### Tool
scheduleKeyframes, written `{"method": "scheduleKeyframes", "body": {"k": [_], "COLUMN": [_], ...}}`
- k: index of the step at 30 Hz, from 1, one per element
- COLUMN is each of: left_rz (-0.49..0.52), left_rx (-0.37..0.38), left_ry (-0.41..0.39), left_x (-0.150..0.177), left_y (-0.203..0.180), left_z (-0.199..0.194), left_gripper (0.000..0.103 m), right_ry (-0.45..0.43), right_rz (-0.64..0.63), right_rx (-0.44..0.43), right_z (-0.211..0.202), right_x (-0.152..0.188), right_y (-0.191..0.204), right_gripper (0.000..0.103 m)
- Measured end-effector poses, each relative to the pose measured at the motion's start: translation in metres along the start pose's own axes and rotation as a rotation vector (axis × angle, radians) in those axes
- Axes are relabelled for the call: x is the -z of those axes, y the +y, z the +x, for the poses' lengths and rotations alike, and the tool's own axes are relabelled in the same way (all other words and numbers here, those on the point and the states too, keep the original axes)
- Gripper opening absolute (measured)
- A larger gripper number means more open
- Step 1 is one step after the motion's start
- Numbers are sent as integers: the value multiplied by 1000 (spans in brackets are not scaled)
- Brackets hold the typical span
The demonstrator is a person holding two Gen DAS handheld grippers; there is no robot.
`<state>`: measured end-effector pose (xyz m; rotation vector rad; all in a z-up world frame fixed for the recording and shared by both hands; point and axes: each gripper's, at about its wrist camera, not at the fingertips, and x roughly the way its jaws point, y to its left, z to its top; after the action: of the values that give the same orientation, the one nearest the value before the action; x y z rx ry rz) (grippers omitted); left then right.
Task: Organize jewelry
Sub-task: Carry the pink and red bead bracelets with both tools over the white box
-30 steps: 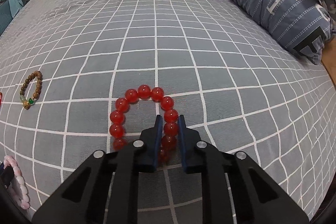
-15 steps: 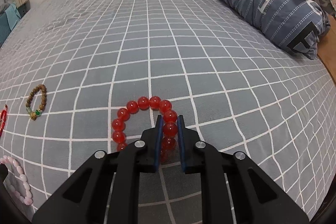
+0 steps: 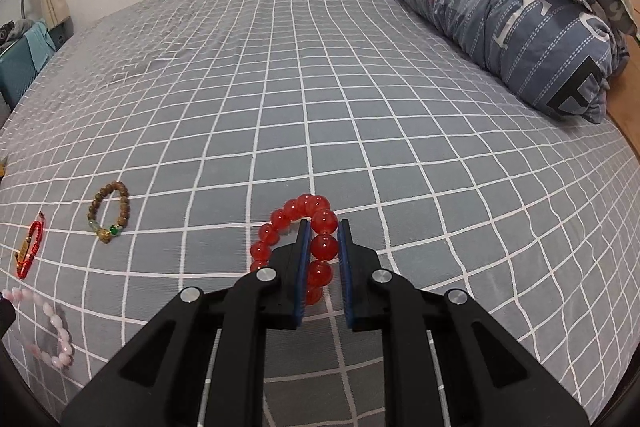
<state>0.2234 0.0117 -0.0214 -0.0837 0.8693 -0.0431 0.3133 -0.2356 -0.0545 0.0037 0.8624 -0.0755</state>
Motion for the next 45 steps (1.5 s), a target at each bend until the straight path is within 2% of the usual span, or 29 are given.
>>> {"method": "scheduleKeyframes", "body": {"k": [16,37,42,45], "left_rz": [31,-11,-16,-34], "left_rx": [-26,-73,-104,-130], "left_ry": [-132,-153,-148,-151], "left_x": [-6,-8,-10,-13], "left_y": [-2,14,22,31], "left_z": [-29,-42,-53,-63], "left_gripper": [11,11,12,12], "right_ry": [-78,-137,-153,-158], "right_rz": [-45,-62,-103,-125], "right_rx": [-41,-65,-79,-117], "right_z": [-27,-64,-80,-94], "right_x": [-2,-4,-1,-2], "right_y": [18,30,57,77], "right_gripper": [13,13,13,13]}}
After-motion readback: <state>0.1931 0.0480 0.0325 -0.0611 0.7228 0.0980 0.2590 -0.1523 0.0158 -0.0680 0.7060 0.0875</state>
